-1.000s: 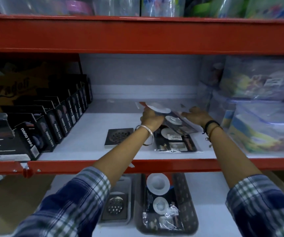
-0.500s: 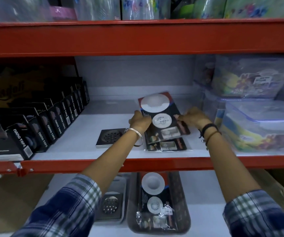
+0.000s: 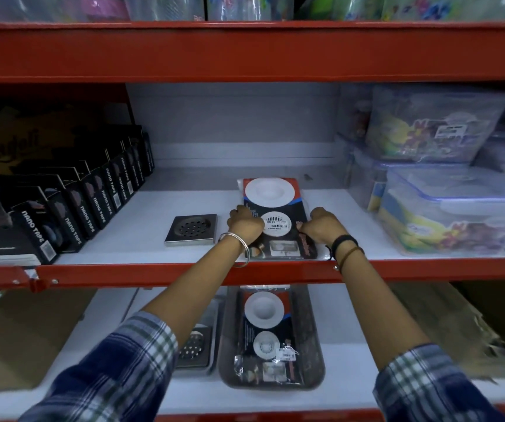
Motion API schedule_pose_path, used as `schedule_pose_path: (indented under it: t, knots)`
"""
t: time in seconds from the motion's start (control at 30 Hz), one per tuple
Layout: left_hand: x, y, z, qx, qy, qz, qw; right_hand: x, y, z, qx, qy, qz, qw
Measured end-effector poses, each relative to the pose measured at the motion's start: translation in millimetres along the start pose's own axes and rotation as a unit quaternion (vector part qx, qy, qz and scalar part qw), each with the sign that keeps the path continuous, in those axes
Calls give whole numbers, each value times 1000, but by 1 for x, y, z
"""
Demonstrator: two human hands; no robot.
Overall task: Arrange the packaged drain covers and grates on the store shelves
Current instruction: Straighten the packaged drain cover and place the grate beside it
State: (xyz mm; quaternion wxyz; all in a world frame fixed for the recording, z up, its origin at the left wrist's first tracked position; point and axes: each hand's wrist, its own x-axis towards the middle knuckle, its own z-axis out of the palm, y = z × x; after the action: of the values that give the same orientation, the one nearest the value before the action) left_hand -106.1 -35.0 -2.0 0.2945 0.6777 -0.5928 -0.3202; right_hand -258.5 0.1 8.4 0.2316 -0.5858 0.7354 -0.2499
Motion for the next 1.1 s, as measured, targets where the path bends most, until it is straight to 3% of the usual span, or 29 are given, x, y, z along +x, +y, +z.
schedule_pose_path:
  t: [0.17, 0.27, 0.37, 0.43, 0.57, 0.73, 0.97, 1.1]
  knots:
    - [-12, 0, -9, 18, 14, 11, 1000, -6, 0, -5, 0, 2, 13, 1000]
    - [-28, -8, -30, 16, 87, 90, 992, -11, -1, -8, -35, 51, 3, 998]
    - [-41, -30, -59, 14, 179, 190, 965, -18, -11, -5, -15, 119, -114, 986]
    - [-47, -52, -77, 40, 221, 228, 947, -24, -24, 1, 13, 124, -194, 973]
    - [-53, -102, -110, 80, 231, 235, 941, -39, -64, 26, 50, 51, -250, 966]
    - [-48, -148, -139, 190, 217, 232, 929, -33, -102, 69, -41, -28, -297, 954]
    - [-33, -182, -161, 314, 195, 222, 902, -5, -142, 116, -197, -140, -215, 946]
    - [-32, -180, -155, 318, 192, 226, 900, 11, -147, 119, -157, -226, -169, 946]
